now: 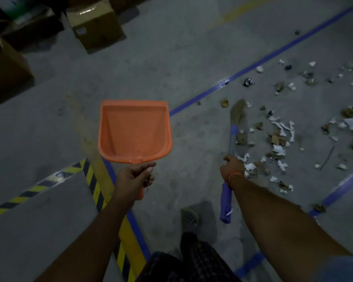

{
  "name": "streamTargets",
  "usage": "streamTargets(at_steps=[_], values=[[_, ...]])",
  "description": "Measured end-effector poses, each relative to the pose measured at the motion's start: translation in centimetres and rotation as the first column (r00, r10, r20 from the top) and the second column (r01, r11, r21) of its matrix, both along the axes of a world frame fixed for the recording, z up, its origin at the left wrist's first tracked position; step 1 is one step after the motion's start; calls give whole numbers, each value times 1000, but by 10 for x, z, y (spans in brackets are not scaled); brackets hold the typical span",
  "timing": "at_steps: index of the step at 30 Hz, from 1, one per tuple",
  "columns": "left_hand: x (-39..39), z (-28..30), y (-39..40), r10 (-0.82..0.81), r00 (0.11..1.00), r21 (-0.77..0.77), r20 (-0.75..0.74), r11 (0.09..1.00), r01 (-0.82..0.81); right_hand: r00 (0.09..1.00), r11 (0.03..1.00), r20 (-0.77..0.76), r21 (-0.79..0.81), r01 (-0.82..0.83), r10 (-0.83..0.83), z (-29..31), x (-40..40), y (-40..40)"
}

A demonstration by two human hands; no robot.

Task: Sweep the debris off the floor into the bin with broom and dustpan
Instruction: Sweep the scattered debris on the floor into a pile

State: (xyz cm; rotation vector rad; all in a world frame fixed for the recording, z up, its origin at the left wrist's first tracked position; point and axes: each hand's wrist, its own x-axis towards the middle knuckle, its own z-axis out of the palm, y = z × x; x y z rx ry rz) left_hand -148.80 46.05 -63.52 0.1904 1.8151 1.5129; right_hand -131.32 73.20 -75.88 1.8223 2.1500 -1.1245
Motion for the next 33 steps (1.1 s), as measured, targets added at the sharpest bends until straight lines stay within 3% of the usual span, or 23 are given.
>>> streamTargets(at_steps=[6,10,15,23,27,33], values=[[-65,15,53,-75,997,8,-34,997,75,989,993,-107,-43,-107,102,12,-85,11],[-118,9,73,-139,989,-10,-51,990,138,976,967,-110,-151,-205,189,0,-144,19],[-211,-7,113,-253,966,-57,-44,966,250,997,978,-41,-194,-76,70,-34,-194,58],[-318,-12,195,-384,923,-76,-28,921,381,958,957,9,-39,288,-288,-22,-219,147],[-341,-1,238,-412,911,-66,-28,910,409,965,965,-16,29,260,-260,-4,-239,169],[-363,6,310,-448,894,-45,-22,894,446,995,995,-51,-55,84,-87,1,-299,215]])
